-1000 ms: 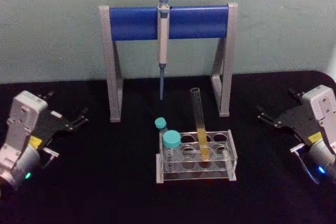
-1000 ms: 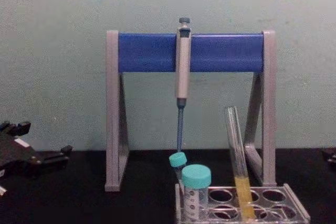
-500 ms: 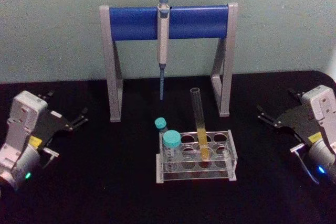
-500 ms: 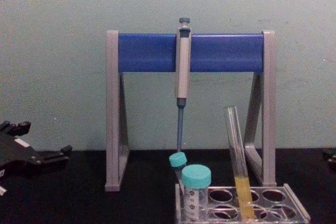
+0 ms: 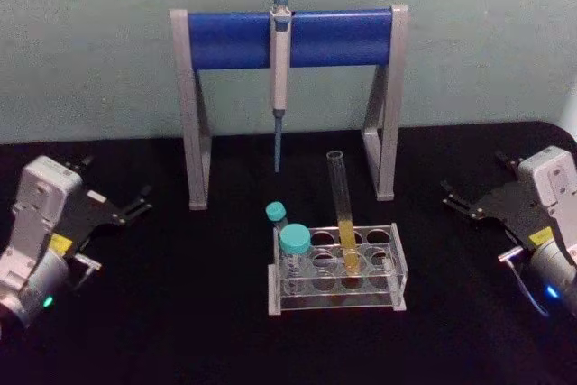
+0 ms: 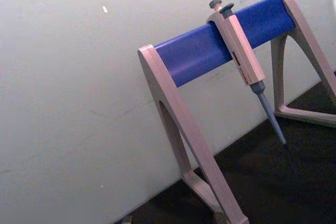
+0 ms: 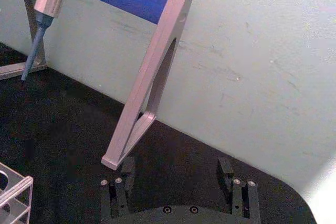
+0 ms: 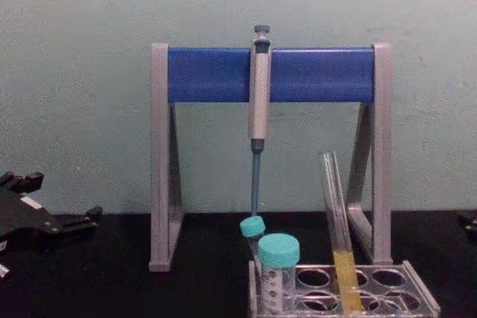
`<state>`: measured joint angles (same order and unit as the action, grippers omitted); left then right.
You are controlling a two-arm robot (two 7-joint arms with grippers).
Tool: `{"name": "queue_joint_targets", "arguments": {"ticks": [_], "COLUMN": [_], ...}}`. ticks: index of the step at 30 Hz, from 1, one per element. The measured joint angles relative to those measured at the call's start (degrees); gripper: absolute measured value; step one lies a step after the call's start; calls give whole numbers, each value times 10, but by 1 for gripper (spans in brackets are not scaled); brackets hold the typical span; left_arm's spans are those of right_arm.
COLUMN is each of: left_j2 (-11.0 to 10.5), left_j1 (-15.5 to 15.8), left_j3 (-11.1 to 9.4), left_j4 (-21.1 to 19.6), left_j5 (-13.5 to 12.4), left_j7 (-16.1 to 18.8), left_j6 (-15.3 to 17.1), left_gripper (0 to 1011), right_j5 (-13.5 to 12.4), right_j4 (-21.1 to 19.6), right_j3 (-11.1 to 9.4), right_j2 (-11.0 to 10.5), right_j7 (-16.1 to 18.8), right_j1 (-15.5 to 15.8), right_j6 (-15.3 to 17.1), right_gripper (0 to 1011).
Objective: Pick up the test tube from the test tube rack, shake it, then place it back into the test tube rack.
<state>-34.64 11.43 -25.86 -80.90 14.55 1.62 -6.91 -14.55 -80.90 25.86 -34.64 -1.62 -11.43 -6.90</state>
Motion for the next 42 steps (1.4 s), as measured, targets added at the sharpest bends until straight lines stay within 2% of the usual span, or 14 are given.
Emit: {"name": "queue_joint_targets", "arguments": {"ticks": [20, 29, 36, 42], "left_j2": [0, 0, 0, 0], "left_j1": [0, 0, 0, 0], "left_j3": [0, 0, 0, 0], "left_j4": [0, 0, 0, 0], "left_j5": [0, 0, 0, 0], "left_j7": [0, 0, 0, 0], "left_j6": [0, 0, 0, 0], "left_gripper": [1001, 1001, 1001, 1001], "right_j5": [0, -2, -24, -61], "right_j4": [0, -11, -31, -48], "right_j3": [0, -19, -32, -38], "right_j2": [0, 4, 6, 12], "right_j7": [0, 10, 49, 110], "right_j1": [0, 11, 17, 16], "right_j6": [0, -11, -29, -39], "right_gripper": [1000, 1000, 1000, 1000]}}
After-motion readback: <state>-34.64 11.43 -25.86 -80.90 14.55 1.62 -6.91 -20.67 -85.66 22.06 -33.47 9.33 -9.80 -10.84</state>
